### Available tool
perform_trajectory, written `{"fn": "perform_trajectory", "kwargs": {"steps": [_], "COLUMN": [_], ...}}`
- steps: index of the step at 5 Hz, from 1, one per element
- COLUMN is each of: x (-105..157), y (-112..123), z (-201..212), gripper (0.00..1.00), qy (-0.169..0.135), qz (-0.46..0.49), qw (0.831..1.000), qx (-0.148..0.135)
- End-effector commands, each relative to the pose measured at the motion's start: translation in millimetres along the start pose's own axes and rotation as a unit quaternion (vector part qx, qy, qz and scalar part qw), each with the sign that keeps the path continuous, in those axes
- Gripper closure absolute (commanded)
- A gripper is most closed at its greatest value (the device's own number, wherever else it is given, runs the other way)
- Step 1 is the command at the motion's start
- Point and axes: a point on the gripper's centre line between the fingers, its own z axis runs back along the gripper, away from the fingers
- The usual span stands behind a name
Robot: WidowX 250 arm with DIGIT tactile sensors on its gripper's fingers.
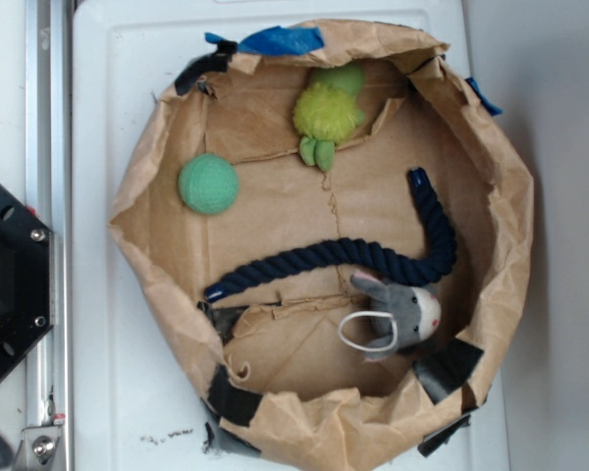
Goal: Grab the green animal.
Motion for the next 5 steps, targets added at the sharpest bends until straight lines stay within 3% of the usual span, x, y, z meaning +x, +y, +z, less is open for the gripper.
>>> {"fn": "perform_trajectory", "kwargs": {"steps": [1, 3, 4, 5], "x": [0.0, 91.1, 111.5, 113.5], "y": [0.0, 11.3, 29.2, 54.1], "z": [0.0, -31.8, -52.5, -86.8], "gripper": [0.00, 0.00, 0.00, 0.00], "qy": [0.000, -0.037, -0.081, -0.140], "qz": [0.000, 0.127, 0.204, 0.325], "qw": [1.000, 0.991, 0.976, 0.935], "qx": [0.000, 0.001, 0.002, -0.030]}}
